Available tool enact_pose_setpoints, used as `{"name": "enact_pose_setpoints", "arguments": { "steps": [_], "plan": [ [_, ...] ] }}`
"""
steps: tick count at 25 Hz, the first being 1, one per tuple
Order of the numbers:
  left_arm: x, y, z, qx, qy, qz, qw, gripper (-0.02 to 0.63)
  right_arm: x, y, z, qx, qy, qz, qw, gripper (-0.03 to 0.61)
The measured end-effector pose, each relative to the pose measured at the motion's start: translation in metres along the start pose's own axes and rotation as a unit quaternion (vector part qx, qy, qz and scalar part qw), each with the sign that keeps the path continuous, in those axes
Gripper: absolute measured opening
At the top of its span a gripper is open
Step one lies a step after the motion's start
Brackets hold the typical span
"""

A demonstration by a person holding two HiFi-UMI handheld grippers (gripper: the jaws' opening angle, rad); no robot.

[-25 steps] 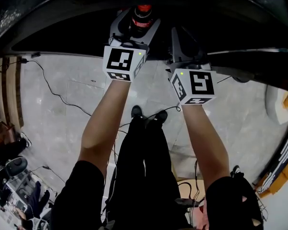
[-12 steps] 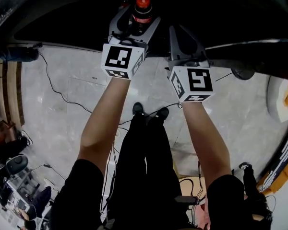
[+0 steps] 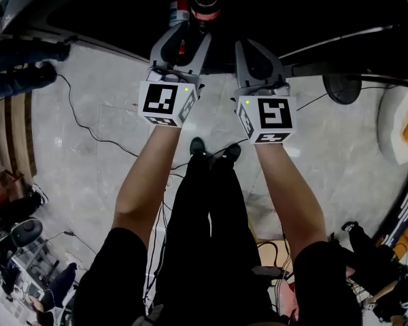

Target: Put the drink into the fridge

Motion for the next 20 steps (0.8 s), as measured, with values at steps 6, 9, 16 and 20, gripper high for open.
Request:
{"name": "enact_pose_setpoints", "arguments": {
  "steps": [6,9,16,20],
  "plan": [
    [0.092,-0.063,0.040,0.019,0.018,-0.013,0.9996,0.028,0.090,-0.043,-0.045,0.025,0.001,-0.019,1.000,0.025],
    [0.155,-0.123,0.057,0.022,0.026,-0.023,0.9992,0.014,0.152,-0.096,-0.073,0.036,0.004,-0.027,0.999,0.025],
    [0.247,-0.187,0.066,0.015,0.015,-0.039,0.9990,0.014,0.257,-0.172,-0.076,0.023,0.022,-0.006,0.999,0.025],
    [0.296,-0.225,0.064,-0.009,0.007,-0.039,0.9992,0.014,0.331,-0.217,-0.068,0.027,0.043,0.020,0.999,0.025]
  ]
}}
Point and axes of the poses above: the fingertips, and each gripper's own axes: x backward along the fingers, z to its right, y out of its underside, the point moved 1 cm from there along x, backward along the fingers, and after that the axes turned 13 degrees about -z, right-handed, at the moved point
